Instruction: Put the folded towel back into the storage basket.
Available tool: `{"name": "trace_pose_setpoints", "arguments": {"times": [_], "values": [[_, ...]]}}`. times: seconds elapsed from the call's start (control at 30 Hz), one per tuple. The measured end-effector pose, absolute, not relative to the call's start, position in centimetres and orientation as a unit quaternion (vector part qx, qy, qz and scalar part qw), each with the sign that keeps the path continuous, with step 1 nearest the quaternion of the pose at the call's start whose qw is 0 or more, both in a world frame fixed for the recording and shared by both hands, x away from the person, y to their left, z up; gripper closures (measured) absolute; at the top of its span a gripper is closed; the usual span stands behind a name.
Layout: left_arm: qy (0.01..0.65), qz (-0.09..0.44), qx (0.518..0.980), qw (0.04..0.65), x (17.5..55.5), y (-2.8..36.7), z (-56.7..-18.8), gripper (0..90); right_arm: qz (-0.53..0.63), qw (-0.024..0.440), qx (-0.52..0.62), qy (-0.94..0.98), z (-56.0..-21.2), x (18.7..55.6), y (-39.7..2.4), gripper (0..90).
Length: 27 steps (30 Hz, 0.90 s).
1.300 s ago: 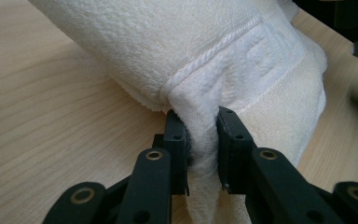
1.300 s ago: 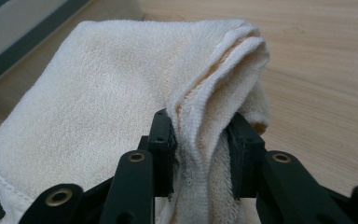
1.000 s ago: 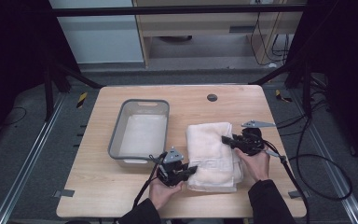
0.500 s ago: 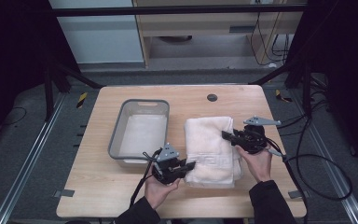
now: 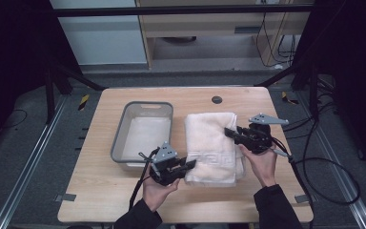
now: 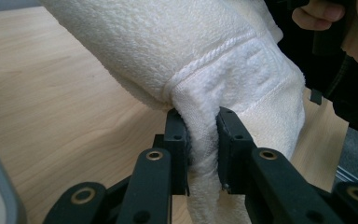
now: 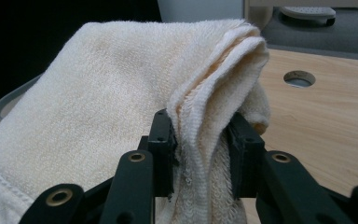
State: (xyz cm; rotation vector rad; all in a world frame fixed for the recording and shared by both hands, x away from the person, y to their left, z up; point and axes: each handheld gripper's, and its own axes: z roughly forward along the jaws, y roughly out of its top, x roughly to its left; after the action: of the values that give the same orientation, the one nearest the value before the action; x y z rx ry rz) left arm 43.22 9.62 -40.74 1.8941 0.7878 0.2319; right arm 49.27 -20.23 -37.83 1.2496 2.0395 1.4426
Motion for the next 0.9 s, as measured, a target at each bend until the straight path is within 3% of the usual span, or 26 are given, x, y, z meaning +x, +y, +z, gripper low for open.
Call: {"name": "trace_pose_setpoints", "arguments": {"times": [0.9], "values": [[0.337,0.131,0.760,0.540,43.9,13.7,-37.2,75.7,0.523,0.195,0.416,0.718,-33.4,50.7,-16.1,67.1]]}}
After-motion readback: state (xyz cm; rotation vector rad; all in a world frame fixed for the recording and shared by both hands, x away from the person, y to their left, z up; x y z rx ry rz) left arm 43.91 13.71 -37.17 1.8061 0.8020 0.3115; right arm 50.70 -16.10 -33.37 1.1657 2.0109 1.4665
